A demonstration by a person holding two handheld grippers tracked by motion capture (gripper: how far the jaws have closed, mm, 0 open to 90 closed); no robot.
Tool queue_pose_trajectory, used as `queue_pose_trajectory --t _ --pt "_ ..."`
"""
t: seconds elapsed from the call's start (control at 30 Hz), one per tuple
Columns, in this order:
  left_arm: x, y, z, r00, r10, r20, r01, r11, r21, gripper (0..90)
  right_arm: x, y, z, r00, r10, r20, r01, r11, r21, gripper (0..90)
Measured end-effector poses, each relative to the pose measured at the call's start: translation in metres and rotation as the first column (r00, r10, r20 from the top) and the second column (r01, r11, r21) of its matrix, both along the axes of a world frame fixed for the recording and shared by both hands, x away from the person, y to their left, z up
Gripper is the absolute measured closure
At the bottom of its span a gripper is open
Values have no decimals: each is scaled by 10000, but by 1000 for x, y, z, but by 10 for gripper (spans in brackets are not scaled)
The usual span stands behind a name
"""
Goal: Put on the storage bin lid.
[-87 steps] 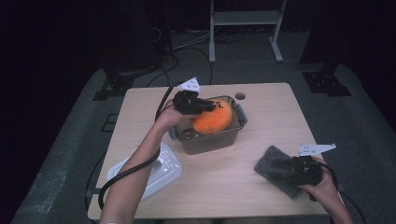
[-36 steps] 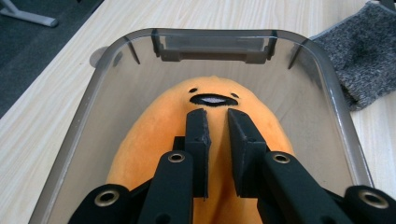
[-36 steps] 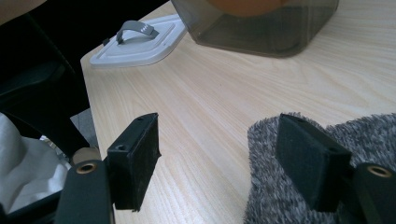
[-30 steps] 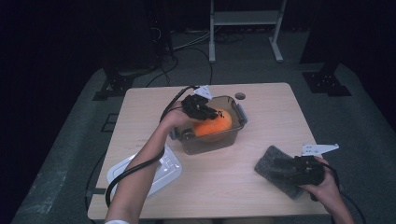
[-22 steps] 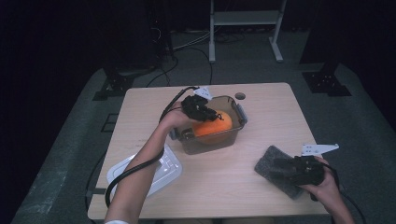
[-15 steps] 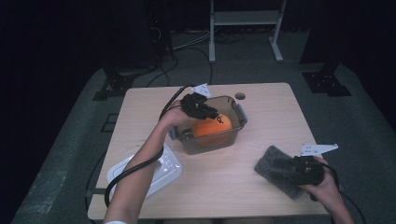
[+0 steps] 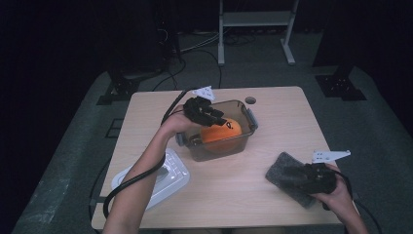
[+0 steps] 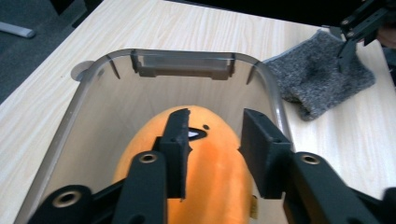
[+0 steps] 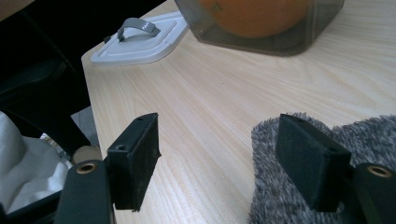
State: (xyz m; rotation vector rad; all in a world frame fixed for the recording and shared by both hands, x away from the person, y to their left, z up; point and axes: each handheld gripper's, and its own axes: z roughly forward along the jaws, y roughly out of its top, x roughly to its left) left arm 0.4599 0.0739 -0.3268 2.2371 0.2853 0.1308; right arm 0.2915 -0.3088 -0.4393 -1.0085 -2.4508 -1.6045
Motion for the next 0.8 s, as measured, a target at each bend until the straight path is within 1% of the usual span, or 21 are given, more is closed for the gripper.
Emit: queue_pose_trajectory --t 0.13,0.2,0.23,0.33,0.4,0.47,0.5,0.57,0.6,0.67,0.73,0.8 --pt "-6 6 4 9999 -23 106 26 9998 -202 572 0 1 -1 10000 28 -18 -28 10000 -21 294" --pt "-9 8 5 9998 63 189 -58 9996 -276 537 0 2 -1 10000 40 -23 -40 10000 -45 294" --pt "-11 9 6 9998 128 164 -121 9991 -408 529 0 2 -1 10000 39 -36 -39 10000 -48 294" --pt "-15 13 7 9995 262 199 -252 9984 -498 488 0 3 -1 10000 58 -70 -58 10000 -76 294" --pt "-18 16 8 9993 311 210 -297 9974 -656 465 0 3 -2 10000 59 -71 -60 9999 -99 294" --pt "-20 20 9 9991 354 234 -337 9971 -684 439 0 3 -2 10000 56 -60 -56 9999 -106 294" --pt "-22 21 9 9990 409 167 -396 9967 -705 425 0 4 -2 10000 49 -66 -49 9999 -95 294" --pt "-25 25 10 9988 440 205 -423 9964 -738 420 0 4 -2 10000 45 -76 -46 9999 -99 294" --pt "-27 27 10 9987 475 194 -458 9956 -818 417 0 4 -3 10000 46 -81 -47 9999 -103 294" --pt "-30 31 11 9984 514 215 -493 9949 -879 396 0 5 -3 9999 55 -88 -56 9999 -109 294" --pt "-32 35 12 9980 563 290 -536 9948 -864 379 0 5 -3 10000 49 -68 -50 9999 -95 294" --pt "-35 39 12 9981 566 258 -539 9942 -929 368 0 5 -3 9999 72 -77 -73 9999 -131 294"
